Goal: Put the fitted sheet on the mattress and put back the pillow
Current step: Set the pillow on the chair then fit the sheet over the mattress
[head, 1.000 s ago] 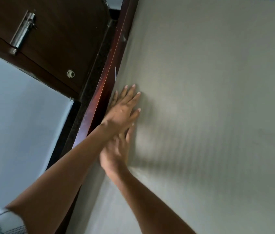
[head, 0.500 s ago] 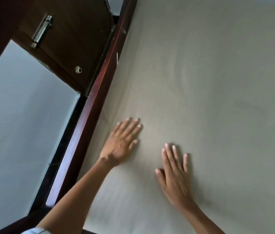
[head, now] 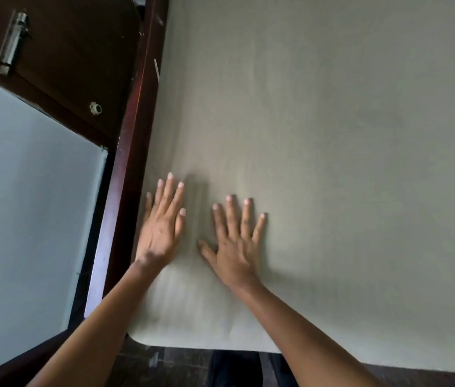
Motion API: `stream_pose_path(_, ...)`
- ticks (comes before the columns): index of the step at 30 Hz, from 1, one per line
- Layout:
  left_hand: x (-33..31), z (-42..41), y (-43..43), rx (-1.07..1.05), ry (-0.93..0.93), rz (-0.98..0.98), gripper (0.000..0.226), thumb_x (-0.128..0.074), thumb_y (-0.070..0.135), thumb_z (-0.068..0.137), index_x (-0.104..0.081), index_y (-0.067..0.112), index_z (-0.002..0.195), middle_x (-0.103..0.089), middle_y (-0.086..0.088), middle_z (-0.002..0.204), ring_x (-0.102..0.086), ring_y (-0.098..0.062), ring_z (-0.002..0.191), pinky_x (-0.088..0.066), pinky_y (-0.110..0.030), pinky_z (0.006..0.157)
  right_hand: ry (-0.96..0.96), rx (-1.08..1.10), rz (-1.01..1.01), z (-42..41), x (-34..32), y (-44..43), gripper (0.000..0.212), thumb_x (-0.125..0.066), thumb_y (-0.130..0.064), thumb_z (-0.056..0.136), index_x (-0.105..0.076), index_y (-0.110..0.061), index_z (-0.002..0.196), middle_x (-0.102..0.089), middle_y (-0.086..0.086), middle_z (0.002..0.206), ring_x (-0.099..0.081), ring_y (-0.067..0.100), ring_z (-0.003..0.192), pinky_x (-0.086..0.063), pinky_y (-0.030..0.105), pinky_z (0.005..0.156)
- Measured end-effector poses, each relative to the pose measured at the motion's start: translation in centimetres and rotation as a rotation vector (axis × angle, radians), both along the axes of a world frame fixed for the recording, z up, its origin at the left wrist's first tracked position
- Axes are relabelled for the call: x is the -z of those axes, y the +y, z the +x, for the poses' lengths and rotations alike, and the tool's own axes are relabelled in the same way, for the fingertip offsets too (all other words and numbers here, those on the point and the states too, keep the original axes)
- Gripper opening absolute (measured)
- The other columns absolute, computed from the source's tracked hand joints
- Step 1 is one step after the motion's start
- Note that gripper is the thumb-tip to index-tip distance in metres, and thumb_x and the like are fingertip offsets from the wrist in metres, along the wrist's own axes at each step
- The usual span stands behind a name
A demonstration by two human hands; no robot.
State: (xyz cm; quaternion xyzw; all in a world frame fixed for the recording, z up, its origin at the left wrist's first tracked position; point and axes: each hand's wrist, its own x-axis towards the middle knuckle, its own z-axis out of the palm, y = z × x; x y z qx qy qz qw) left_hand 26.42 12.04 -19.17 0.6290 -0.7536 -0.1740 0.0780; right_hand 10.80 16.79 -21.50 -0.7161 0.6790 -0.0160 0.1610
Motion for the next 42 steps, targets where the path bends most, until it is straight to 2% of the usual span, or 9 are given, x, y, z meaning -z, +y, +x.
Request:
stream_pose_path(6,-1.1,1.0,4.4,-0.075,0.104,0.086,0.063,-0.014,0.042,0.093,-0.034,0.013,0.144,-0.015,-0.002,0.156,-0.003,-0.010,0.144,0.001,-0.028,0.118,-0.011,-0.236,0.095,7.9,-0.9,2.5,0.070,-0.026,-0.045,0.096,0.002,-0.014,0.152,0.012,0.009,0.158,0.019,0.034,0.143,0.012,0.066,0.108)
stream_pose_path(10,-3.2,2.1,6.0,-0.121,0.089,0.171,0.070,-0.009,0.048,0.088,-0.034,0.014,0.144,-0.020,0.001,0.155,-0.005,-0.006,0.143,0.006,-0.019,0.115,-0.131,-0.381,0.211,11.0,-2.6,5.9,0.070,-0.040,-0.045,0.093,-0.017,-0.017,0.151,-0.017,0.011,0.157,0.005,0.030,0.146,0.007,0.058,0.113)
stream_pose_path(12,-5.1,1.8,6.7,-0.117,0.091,0.187,0.066,-0.014,0.046,0.090,-0.043,0.014,0.140,-0.034,-0.001,0.151,-0.017,-0.011,0.143,-0.005,-0.026,0.117,-0.215,-0.473,0.289,10.7,-5.0,7.3,0.064,-0.039,-0.044,0.094,-0.023,-0.016,0.149,-0.027,0.011,0.154,-0.001,0.031,0.146,0.006,0.054,0.114)
stream_pose_path(14,-7.8,0.8,7.5,-0.182,0.177,0.237,0.049,-0.028,0.035,0.096,-0.054,0.013,0.131,-0.050,-0.001,0.140,-0.036,-0.018,0.137,-0.027,-0.033,0.113,-0.422,-0.327,0.394,8.8,-8.9,7.8,0.046,-0.042,-0.031,0.095,-0.048,-0.009,0.135,-0.051,0.012,0.137,-0.030,0.029,0.138,-0.017,0.044,0.115)
stream_pose_path(16,-10.4,-0.4,8.6,-0.291,0.274,0.341,0.034,-0.036,0.020,0.099,-0.061,0.013,0.122,-0.060,-0.001,0.127,-0.053,-0.019,0.121,-0.041,-0.030,0.099,-0.597,-0.002,0.449,5.7,-12.5,8.0,0.032,-0.043,-0.022,0.095,-0.063,-0.006,0.116,-0.065,0.011,0.117,-0.056,0.027,0.113,-0.040,0.031,0.092)
stream_pose_path(19,-13.3,-2.9,10.2,-0.314,0.284,0.474,0.030,-0.041,0.013,0.097,-0.064,0.017,0.116,-0.067,-0.002,0.115,-0.062,-0.021,0.101,-0.046,-0.028,0.084,-0.648,0.321,0.427,0.5,-16.3,8.8,0.033,-0.042,-0.019,0.095,-0.061,-0.014,0.122,-0.064,0.004,0.122,-0.059,0.023,0.111,-0.045,0.030,0.090)
stream_pose_path(24,-17.2,-8.9,12.2,0.035,0.212,0.641,0.036,-0.043,0.008,0.093,-0.059,0.020,0.124,-0.065,0.002,0.118,-0.059,-0.016,0.100,-0.038,-0.020,0.077,-0.585,0.455,0.463,-5.8,-20.9,9.7,0.022,-0.045,-0.019,0.093,-0.063,-0.010,0.103,-0.068,0.009,0.102,-0.059,0.022,0.086,-0.043,0.029,0.070)
stream_pose_path(33,-20.2,-15.4,11.3,0.243,0.021,0.681,0.042,-0.040,0.018,0.097,-0.044,0.019,0.139,-0.048,-0.002,0.141,-0.043,-0.019,0.130,-0.037,-0.030,0.105,-0.427,0.499,0.449,-10.3,-24.0,10.4,0.030,-0.042,-0.010,0.091,-0.057,-0.008,0.117,-0.062,0.008,0.116,-0.058,0.027,0.105,-0.049,0.034,0.083)
stream_pose_path(42,-21.2,-26.2,10.9,0.326,-0.197,0.608,0.048,-0.043,0.014,0.093,-0.042,0.023,0.140,-0.046,-0.001,0.139,-0.041,-0.022,0.130,-0.036,-0.035,0.106,-0.255,0.434,0.478,-19.7,-23.9,10.1,0.041,-0.045,-0.011,0.089,-0.050,-0.012,0.129,-0.057,0.008,0.121,-0.052,0.028,0.113,-0.042,0.036,0.090)
